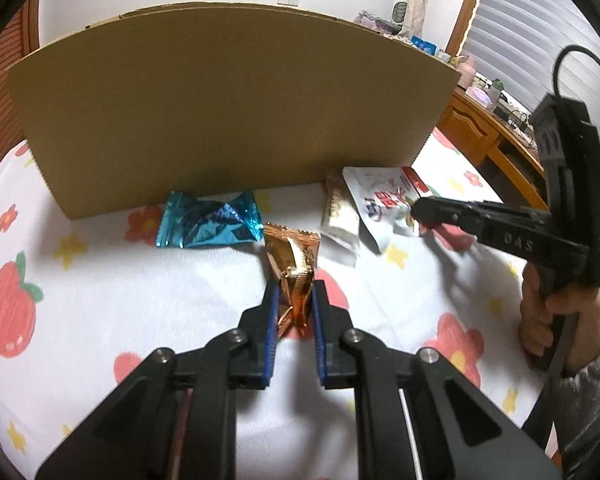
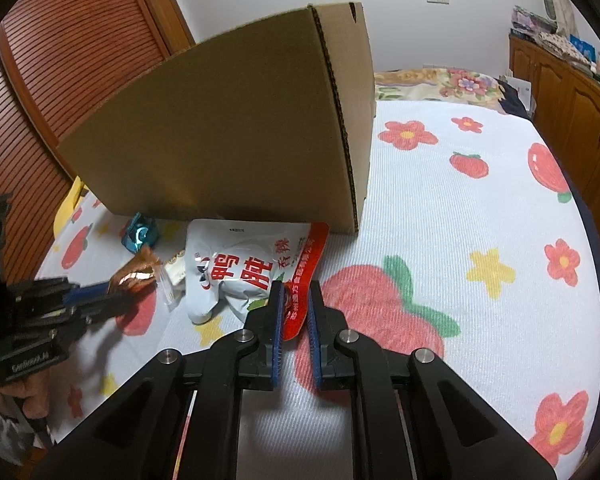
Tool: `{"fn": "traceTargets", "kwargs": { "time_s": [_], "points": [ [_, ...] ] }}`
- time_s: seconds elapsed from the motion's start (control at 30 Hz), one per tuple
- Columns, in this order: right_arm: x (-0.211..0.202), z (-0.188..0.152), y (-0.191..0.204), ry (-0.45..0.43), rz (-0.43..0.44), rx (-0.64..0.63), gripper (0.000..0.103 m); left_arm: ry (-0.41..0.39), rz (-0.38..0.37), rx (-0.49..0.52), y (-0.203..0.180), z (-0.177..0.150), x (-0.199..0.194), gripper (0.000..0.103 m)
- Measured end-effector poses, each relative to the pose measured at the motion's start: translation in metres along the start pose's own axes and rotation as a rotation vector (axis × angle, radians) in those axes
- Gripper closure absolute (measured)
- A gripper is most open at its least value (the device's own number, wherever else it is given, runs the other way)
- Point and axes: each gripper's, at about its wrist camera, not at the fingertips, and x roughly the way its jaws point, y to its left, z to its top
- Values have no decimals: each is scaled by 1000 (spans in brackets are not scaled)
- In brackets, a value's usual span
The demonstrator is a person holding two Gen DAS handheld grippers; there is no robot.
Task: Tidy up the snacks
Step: 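Lift both held snacks up over the cardboard box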
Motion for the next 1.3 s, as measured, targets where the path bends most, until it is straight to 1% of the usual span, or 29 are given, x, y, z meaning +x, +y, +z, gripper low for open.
{"fn": "traceTargets", "kwargs": {
  "time_s": [0.1,0.23,0.33,0.43,0.57,0.77,1.07,1.3],
  "points": [
    [-4,0,3,-11,-11,-24,98,-11,-2,10,0,-5,-7,91],
    [-5,-2,3,5,13,-7,100,-16,-1,27,-4,-12,-13,91],
    [-14,-3,2,4,31,2,101,-34,11,53,-10,-14,-20,91],
    [-25,-5,8,-13,25,-15,103,-56,25,80,-15,-17,-29,91],
    [-39,-7,14,-45,9,-34,103,-74,26,96,-22,-16,-35,91],
    [-56,-8,22,-82,-31,-67,103,-102,27,113,-19,-19,-50,91],
    [-85,-5,33,-130,-50,-109,103,-169,50,140,-21,-9,-78,91],
    [-114,1,39,-183,-49,-129,103,-238,94,161,-15,8,-105,91]
  ]
}}
